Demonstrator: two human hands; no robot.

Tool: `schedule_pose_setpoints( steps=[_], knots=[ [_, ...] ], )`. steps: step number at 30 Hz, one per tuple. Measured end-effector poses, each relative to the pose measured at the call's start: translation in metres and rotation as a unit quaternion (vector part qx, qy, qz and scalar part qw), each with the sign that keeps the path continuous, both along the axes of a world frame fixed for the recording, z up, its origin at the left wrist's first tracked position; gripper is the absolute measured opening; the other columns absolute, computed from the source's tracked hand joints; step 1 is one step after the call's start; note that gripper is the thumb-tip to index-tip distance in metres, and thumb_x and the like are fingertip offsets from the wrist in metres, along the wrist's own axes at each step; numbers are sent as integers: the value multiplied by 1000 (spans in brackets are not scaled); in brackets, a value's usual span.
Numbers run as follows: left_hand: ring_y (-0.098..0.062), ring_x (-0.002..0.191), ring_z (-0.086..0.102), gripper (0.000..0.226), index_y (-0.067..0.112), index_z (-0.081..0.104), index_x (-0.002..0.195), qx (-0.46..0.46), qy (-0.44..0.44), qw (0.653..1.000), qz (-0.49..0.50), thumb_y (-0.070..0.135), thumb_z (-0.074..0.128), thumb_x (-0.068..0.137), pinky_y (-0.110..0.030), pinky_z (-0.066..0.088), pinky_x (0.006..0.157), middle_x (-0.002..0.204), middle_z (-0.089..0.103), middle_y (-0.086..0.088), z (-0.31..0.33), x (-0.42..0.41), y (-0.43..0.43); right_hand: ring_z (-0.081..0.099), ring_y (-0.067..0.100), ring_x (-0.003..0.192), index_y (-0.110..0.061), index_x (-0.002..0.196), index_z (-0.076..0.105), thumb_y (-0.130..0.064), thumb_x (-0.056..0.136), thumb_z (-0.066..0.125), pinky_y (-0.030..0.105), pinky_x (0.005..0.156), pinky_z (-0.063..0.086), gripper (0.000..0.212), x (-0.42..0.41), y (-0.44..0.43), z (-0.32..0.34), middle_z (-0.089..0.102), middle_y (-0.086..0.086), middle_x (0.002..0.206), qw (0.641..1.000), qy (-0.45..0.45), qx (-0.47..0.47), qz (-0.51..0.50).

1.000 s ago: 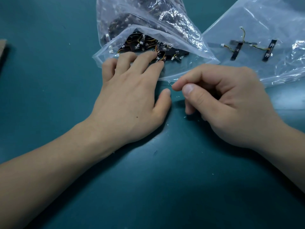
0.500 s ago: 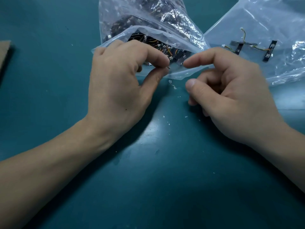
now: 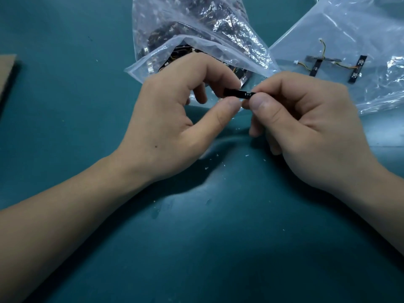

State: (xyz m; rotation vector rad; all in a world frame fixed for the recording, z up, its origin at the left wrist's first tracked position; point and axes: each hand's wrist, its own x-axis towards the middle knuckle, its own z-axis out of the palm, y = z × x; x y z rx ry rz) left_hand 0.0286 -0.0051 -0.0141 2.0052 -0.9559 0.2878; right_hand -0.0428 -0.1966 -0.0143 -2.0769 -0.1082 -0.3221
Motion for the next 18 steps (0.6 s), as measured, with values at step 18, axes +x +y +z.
schedule_pose_setpoints(
  steps=[18],
  knots=[
    [-3, 81, 60, 8, 12, 67, 95, 22, 35, 999, 2, 20, 64, 95, -19, 44, 75, 89, 63, 19, 2, -2, -1, 64, 4, 54, -29, 92, 72, -25, 102, 64, 8, 56, 40, 13, -3, 2, 2, 71, -11, 70, 1000, -12, -18, 2]
  ],
)
